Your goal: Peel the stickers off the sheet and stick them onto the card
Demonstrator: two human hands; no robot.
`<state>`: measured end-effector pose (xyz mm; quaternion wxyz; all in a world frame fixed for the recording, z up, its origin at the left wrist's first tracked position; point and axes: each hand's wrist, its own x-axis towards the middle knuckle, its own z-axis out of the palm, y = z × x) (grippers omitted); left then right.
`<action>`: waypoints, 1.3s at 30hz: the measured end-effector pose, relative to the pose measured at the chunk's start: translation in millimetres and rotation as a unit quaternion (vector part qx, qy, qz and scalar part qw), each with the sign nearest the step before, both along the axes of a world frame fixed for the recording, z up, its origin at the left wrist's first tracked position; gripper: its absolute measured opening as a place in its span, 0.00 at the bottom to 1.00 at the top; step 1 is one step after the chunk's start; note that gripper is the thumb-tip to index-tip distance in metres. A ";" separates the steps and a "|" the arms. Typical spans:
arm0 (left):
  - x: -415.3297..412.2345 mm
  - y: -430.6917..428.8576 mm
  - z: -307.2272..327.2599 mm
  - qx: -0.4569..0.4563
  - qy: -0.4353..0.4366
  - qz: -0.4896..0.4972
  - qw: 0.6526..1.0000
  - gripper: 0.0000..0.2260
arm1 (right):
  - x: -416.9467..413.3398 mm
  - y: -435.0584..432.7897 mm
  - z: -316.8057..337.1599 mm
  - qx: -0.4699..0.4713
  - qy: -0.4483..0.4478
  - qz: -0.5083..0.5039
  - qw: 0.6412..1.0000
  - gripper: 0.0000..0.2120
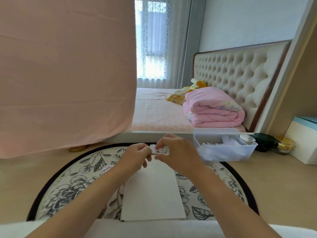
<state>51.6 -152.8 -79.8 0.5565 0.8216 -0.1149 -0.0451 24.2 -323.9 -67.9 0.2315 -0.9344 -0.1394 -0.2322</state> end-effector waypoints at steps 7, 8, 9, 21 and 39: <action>0.1 41.3 1.8 -0.107 0.104 0.013 0.989 0.12 | 10.4 42.5 -15.9 0.016 -0.100 0.017 0.995 0.02; 1.4 46.4 0.5 -0.131 0.118 0.004 0.984 0.14 | 11.3 47.6 -17.0 0.060 -0.079 0.014 0.995 0.03; 1.7 51.0 -0.3 -0.146 0.122 -0.002 0.982 0.17 | 12.6 52.4 -16.8 0.132 -0.037 0.014 0.990 0.03; 0.8 69.5 -22.6 -0.066 -0.064 0.035 0.995 0.08 | 15.1 71.8 -22.0 0.508 0.322 0.055 0.797 0.07; 11.5 76.1 -29.8 0.204 -0.201 0.036 0.958 0.06 | 24.6 63.4 -21.5 0.252 0.145 -0.006 0.957 0.04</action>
